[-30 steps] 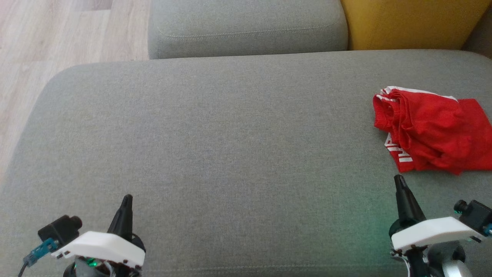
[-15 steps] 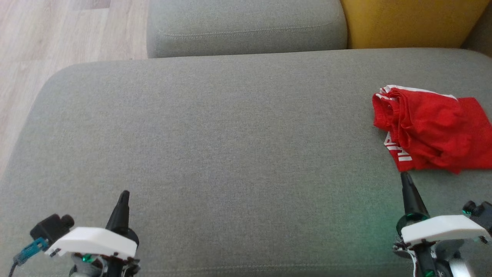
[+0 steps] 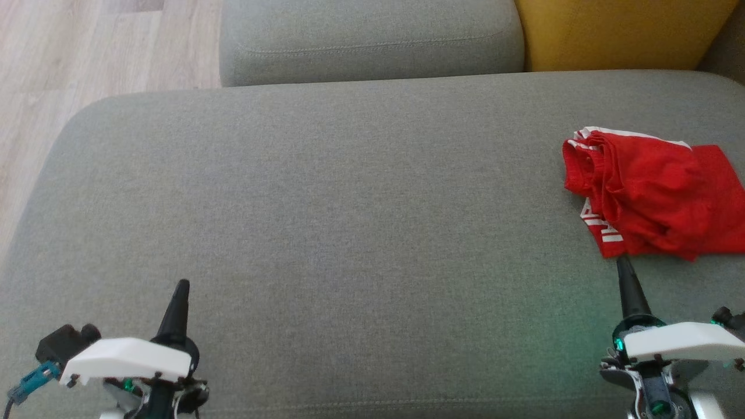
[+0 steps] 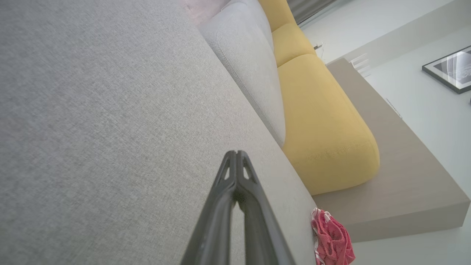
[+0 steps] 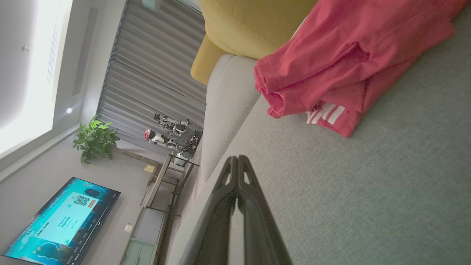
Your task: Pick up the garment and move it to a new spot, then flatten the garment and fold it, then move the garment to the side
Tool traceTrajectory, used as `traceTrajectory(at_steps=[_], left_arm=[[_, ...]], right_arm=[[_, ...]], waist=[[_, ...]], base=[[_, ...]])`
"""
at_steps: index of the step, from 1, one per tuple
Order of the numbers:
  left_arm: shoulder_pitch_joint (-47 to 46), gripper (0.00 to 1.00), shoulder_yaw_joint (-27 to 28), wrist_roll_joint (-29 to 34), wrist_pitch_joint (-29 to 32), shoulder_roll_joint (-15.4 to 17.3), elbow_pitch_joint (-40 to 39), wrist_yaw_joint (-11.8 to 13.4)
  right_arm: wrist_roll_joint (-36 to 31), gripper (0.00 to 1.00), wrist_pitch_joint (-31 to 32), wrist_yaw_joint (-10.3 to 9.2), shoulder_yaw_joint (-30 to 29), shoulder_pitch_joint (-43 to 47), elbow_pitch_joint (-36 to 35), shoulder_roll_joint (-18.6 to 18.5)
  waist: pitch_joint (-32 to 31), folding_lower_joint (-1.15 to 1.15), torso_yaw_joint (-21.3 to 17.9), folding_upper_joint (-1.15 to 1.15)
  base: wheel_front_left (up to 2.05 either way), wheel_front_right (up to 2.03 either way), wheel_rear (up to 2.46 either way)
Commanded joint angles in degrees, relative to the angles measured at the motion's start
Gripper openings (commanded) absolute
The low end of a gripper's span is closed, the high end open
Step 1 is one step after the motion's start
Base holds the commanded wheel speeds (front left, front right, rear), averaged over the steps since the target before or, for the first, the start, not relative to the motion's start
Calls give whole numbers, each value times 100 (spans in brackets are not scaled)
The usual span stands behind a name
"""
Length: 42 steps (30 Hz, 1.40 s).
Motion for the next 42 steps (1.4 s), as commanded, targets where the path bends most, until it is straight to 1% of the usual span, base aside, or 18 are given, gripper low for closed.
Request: traceTrajectory(at_steps=[1,42], left_arm=[[-351,0,255,-183,42,8,-149,-75],[-687,0,1247,-2459,694,-514,143,-732]], right_arm=[[236,0,45,-3,31,-337,-158,-100],[2948,0,177,-4,-255,-627,111,-100]], waist=[[3,0,-2,0],[69,0,-57,0]], base=[[0,0,0],[0,0,0]])
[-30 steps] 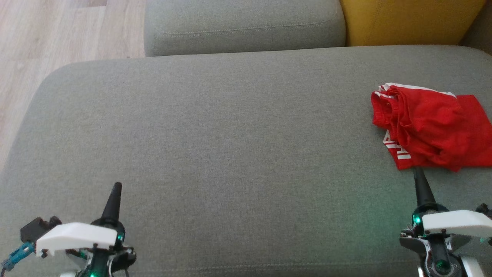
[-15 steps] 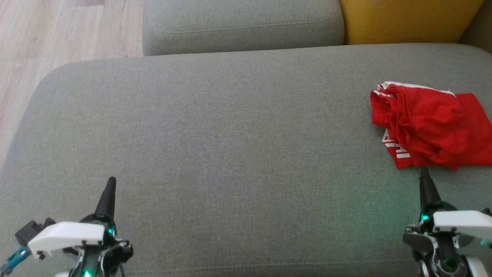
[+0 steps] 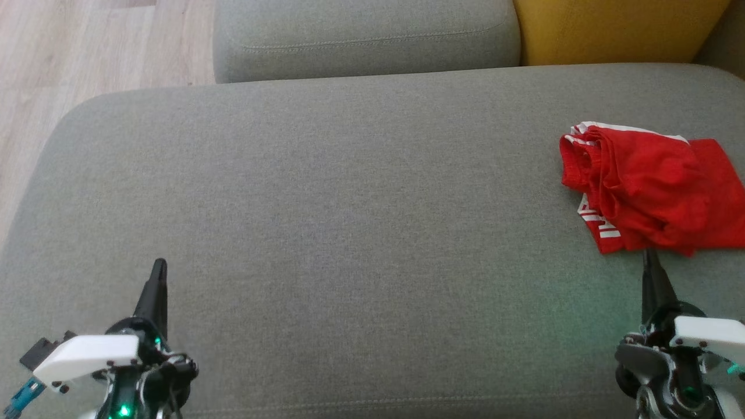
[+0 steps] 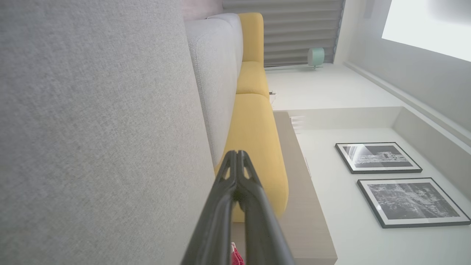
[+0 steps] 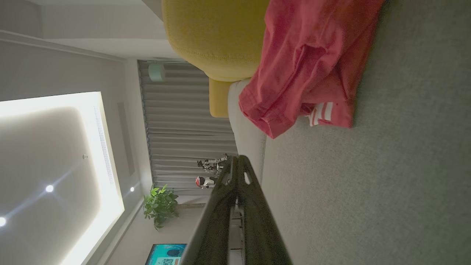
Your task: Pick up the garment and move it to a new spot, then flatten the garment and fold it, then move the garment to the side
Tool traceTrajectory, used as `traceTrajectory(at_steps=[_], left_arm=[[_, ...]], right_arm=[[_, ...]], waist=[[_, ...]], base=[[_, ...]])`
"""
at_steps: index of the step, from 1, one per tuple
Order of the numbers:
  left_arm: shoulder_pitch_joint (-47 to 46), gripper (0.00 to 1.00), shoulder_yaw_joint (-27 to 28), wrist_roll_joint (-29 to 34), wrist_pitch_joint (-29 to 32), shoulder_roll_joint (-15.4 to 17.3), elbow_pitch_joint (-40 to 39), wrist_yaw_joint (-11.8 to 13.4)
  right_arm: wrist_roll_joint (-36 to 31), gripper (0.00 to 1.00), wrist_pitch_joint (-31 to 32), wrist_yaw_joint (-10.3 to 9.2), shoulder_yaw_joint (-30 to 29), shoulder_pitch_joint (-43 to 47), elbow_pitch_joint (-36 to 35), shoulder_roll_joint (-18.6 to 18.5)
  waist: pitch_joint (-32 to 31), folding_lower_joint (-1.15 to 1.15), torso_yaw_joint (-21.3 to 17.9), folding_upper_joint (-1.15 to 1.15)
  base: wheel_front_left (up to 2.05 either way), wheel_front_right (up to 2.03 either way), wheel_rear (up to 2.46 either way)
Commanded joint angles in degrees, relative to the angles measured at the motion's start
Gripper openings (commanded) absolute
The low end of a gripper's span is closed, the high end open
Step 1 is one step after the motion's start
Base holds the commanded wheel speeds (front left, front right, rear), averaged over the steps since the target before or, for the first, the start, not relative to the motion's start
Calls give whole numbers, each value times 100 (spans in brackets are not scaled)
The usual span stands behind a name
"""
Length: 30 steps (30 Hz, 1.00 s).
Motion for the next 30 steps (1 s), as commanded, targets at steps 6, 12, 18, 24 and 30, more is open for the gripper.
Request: traceTrajectory(at_steps=[6,12,18,24,30], left_arm=[[-388,0,338,-298,95,-15,-128,-131],[-388,0,348,-290,103,-22,-128,-131],[-389,0,357,-282,110,-28,-127,-131],[-390,0,365,-275,117,-34,-127,-131],[-390,0,374,-268,124,-40,-127,-131]], right_arm=[[375,0,43,-4,64,-356,-151,-96],[367,0,51,-4,55,-356,-151,-90],[360,0,58,-4,46,-357,-150,-84],[353,0,64,-4,38,-358,-150,-78],[347,0,70,-4,31,-359,-149,-73]], waist=[[7,0,-5,0],[6,0,-5,0],[6,0,-5,0],[6,0,-5,0],[6,0,-5,0]], base=[[0,0,0],[0,0,0],[0,0,0],[0,0,0],[0,0,0]])
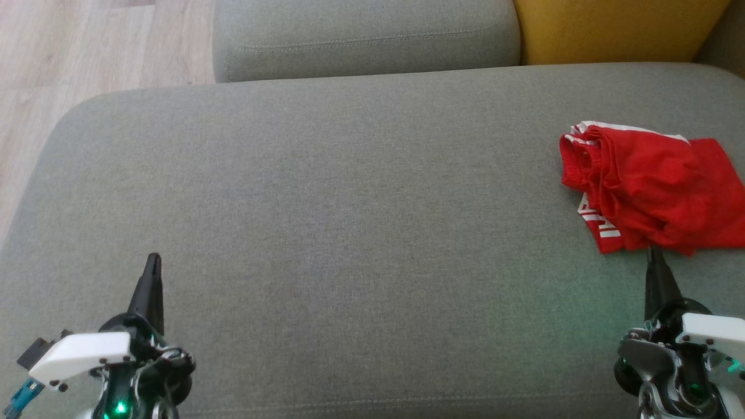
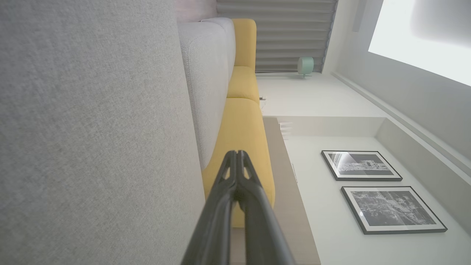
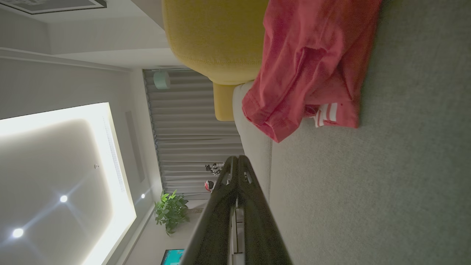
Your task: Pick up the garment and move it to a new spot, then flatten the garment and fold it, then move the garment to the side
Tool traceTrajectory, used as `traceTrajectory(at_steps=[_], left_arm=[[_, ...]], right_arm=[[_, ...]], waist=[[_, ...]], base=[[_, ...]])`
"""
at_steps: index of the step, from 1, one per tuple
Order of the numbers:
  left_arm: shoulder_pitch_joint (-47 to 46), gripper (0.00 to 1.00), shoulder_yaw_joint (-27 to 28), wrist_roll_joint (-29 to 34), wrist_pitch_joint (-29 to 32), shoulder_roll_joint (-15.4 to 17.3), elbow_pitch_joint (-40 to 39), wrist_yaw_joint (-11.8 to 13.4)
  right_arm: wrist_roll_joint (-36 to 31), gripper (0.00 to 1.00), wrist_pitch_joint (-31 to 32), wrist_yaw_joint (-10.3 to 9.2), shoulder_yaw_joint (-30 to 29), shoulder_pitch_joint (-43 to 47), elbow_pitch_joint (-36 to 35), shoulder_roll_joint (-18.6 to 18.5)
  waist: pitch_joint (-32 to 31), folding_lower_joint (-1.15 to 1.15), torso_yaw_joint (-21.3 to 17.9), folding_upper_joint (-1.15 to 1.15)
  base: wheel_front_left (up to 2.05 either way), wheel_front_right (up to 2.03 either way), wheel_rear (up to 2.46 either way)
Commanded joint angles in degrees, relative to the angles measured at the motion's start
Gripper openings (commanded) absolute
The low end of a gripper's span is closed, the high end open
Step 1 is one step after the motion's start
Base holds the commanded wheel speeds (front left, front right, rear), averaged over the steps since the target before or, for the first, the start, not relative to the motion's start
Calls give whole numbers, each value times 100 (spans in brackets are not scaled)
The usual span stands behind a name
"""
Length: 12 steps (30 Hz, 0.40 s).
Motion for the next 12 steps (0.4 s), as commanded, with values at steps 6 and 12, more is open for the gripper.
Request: traceTrajectory(at_steps=[6,12], left_arm=[[-310,0,224,7,35,30,-160,-42],[-310,0,231,13,41,25,-159,-42]], right_arm=[[10,0,29,-4,96,-290,-181,-69],[5,0,35,-4,90,-290,-181,-64]], waist=[[0,0,0,0],[0,0,0,0]], base=[[0,0,0],[0,0,0]])
